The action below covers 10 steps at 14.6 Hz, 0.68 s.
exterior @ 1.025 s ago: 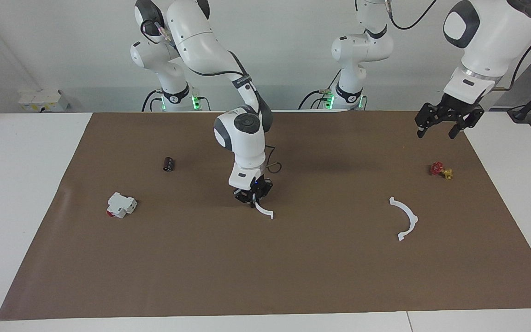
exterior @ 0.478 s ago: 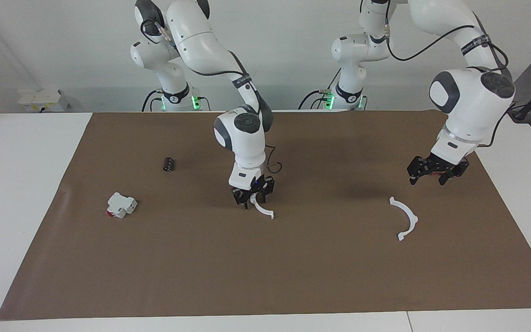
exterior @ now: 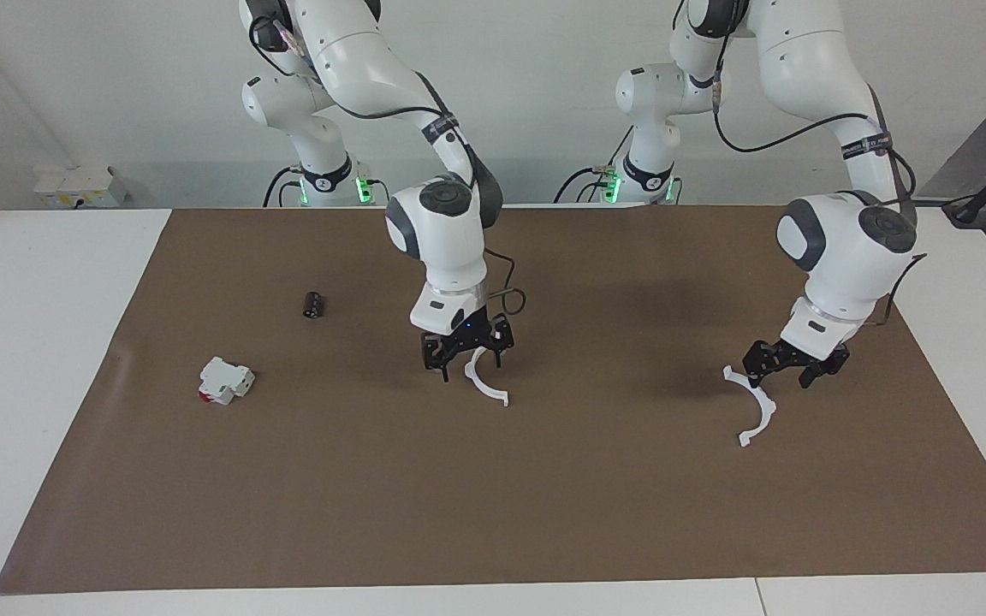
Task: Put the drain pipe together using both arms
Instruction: 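Release the clamp half at center while the left gripper reaches the other half, then grasp the other clamp half with the left gripper while the right gripper retracts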
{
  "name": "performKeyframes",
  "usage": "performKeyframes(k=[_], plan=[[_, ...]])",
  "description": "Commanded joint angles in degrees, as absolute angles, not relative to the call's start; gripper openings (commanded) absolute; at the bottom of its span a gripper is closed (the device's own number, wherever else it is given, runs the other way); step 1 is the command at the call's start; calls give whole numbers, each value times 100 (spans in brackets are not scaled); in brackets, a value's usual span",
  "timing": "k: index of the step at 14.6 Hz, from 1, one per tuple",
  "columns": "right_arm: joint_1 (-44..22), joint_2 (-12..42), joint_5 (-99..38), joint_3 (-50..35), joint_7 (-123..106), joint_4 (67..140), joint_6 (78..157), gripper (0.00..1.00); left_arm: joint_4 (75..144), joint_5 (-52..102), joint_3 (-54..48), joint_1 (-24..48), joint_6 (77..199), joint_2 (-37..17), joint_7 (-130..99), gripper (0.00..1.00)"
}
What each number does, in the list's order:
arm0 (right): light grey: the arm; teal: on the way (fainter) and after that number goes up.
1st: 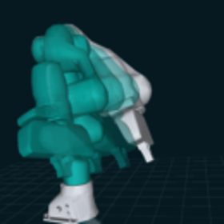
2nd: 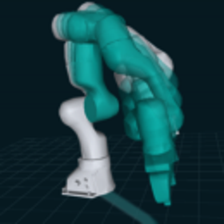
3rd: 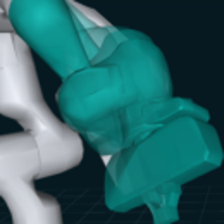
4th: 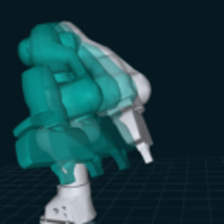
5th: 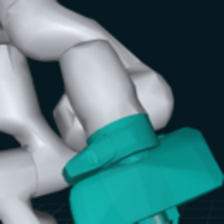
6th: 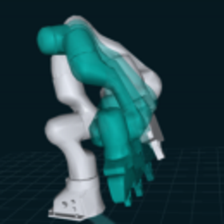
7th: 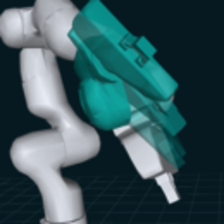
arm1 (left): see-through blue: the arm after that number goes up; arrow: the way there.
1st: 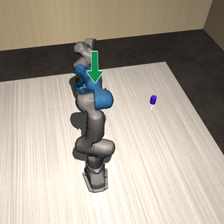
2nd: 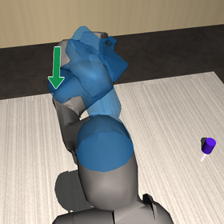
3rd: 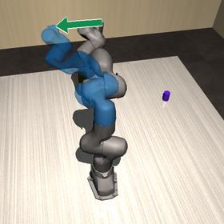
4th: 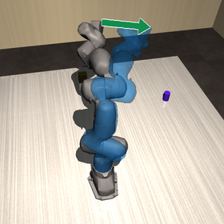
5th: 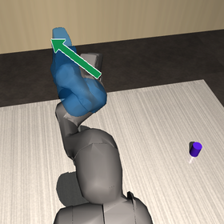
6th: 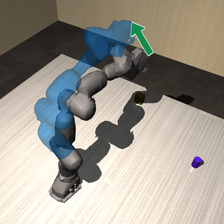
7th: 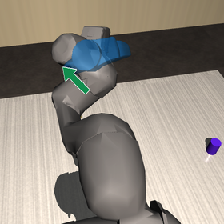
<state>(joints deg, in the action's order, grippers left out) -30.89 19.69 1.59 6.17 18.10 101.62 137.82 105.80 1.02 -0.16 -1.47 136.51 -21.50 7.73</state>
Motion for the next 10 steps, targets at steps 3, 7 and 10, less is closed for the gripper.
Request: performKeyframes(k=[3, 7, 10], plan=[[-2216, 1188, 211, 580, 1925, 10275, 13054, 100, 10547, 88, -70, -237, 14079, -2495, 844, 94], [-1671, 591, 211, 606, 1890, 10187, 12044, 100, 10547, 88, -79, -316, 14159, -2584, 905, 93], [-1390, 160, 220, 615, 1802, 9932, 10920, 100, 10556, 88, -88, -316, 14282, -2637, 905, 91]])
